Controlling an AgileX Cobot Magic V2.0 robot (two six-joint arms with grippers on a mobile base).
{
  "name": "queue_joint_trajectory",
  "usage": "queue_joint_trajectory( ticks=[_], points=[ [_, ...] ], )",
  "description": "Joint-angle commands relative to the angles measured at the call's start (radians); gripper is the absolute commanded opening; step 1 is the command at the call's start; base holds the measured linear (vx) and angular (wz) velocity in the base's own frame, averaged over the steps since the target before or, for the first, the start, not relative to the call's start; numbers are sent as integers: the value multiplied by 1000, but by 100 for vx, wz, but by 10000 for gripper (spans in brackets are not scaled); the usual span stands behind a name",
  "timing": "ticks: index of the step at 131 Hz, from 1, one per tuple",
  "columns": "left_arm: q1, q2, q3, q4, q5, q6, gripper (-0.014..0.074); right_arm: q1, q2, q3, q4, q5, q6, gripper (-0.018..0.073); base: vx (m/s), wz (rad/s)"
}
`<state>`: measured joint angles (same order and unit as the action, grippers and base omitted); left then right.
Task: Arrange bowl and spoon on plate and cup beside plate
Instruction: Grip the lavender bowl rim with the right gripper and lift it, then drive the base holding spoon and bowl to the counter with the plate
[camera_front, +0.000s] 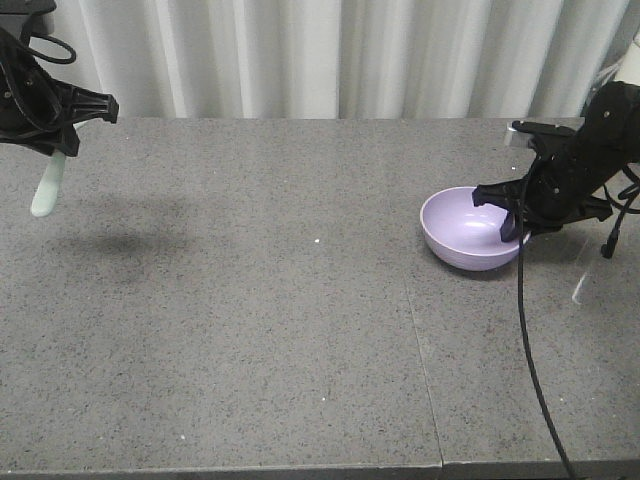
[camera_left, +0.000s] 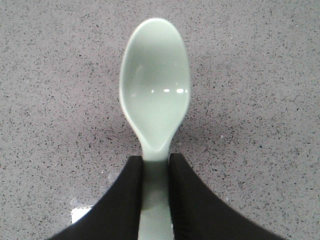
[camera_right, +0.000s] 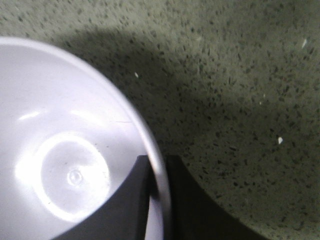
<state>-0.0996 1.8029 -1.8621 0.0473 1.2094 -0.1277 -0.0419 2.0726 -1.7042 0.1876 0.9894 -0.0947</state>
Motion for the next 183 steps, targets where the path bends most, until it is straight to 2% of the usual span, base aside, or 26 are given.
queue_joint_trajectory(
  ticks=[1,28,56,93,183],
  points=[
    [-6,-53,-32,2,-34,-2,-7,-6,-50,-38,-21,-16,-7,-8,0,0],
    [-6,-53,-32,2,-34,-2,-7,-6,-80,-141,15,57,-7,-7,0,0],
    [-6,-53,-32,2,-34,-2,-7,-6,-161,-217,52,68,-7,-3,0,0],
    [-6,-53,-32,2,-34,-2,-7,-6,-246,-222,59,73,-7,-4,0,0],
    [-6,-53,-32,2,-34,-2,-7,-6,-247,-222,55,75,-7,-4,0,0]
  ],
)
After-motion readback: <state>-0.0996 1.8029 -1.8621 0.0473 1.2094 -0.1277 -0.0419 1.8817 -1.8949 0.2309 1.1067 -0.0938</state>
